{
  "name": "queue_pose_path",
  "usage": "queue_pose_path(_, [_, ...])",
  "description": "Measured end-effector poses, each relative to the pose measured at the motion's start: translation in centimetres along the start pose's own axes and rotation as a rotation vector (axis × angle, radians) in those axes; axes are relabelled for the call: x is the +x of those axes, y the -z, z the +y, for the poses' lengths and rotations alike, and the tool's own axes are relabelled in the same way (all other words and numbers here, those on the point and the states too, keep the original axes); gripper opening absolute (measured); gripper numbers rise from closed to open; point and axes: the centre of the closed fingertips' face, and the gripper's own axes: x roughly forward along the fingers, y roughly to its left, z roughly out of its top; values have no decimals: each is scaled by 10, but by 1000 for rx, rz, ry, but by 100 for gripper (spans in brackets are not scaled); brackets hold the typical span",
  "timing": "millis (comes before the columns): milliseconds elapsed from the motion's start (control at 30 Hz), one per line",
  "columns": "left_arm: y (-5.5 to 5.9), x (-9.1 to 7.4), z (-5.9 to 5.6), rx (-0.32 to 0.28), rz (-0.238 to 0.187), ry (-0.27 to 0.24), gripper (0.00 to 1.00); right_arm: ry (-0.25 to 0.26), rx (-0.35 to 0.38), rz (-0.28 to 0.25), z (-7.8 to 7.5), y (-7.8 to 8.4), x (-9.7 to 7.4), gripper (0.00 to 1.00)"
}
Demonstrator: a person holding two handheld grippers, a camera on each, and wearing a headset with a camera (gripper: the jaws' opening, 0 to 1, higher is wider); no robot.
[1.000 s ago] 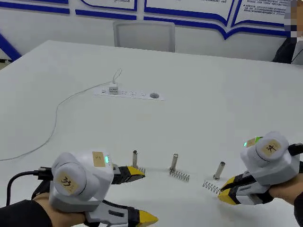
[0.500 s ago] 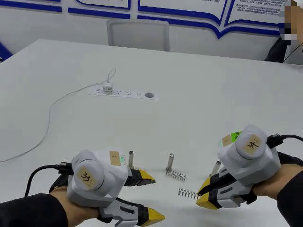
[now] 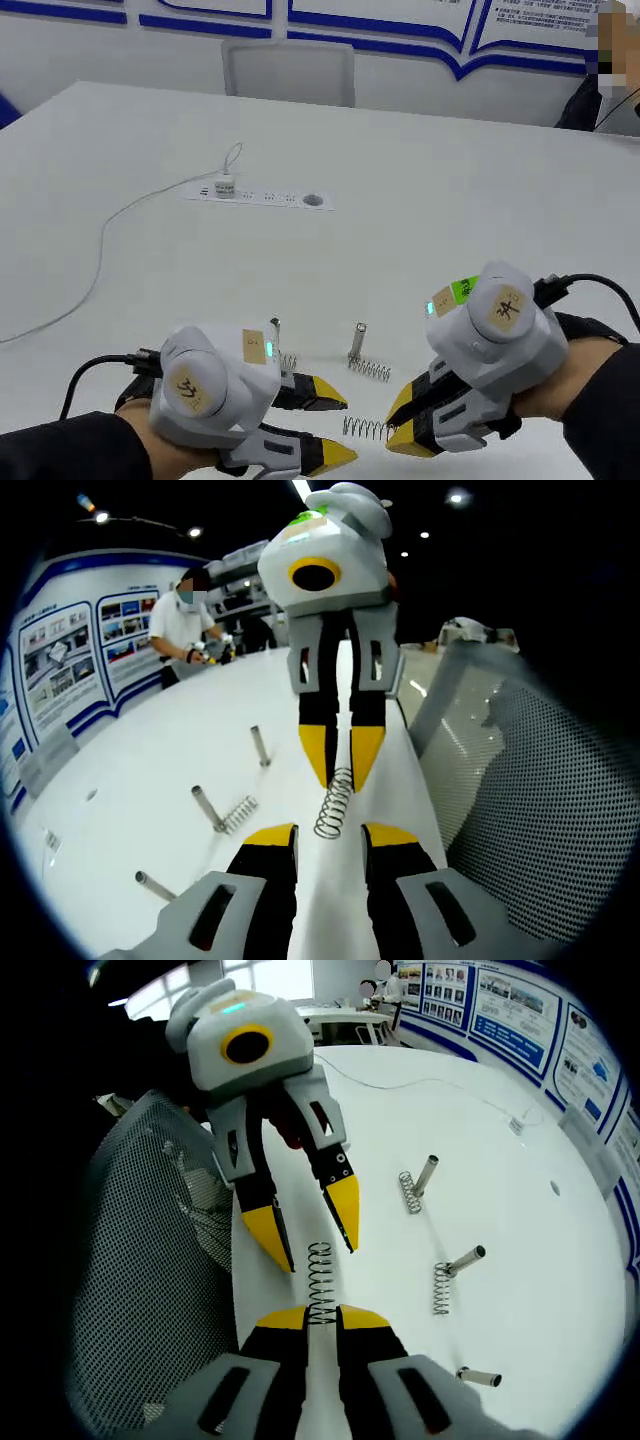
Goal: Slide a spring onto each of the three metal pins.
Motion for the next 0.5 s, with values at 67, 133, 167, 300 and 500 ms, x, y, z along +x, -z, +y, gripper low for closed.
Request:
queue_pose_path(67, [-1,0,-2,9,-3,4,23,-10,-4,5,2,0,1,11])
queue_pose_path(133, [0,0,-5,18,-4,9,19,-17,-6,8,4,0,3,11])
queue_pose_path(167, [0,0,-6,20,-4,12,18,-21,-7,9,5,1,3,11])
queue_pose_path(300, [2,1,-8,25,-2,15,13,-36,-2,5,8,0,2,12])
queue_pose_path(500, [5,0,-7,9,10,8,12,-36,12,-79,6,-17,-11,11])
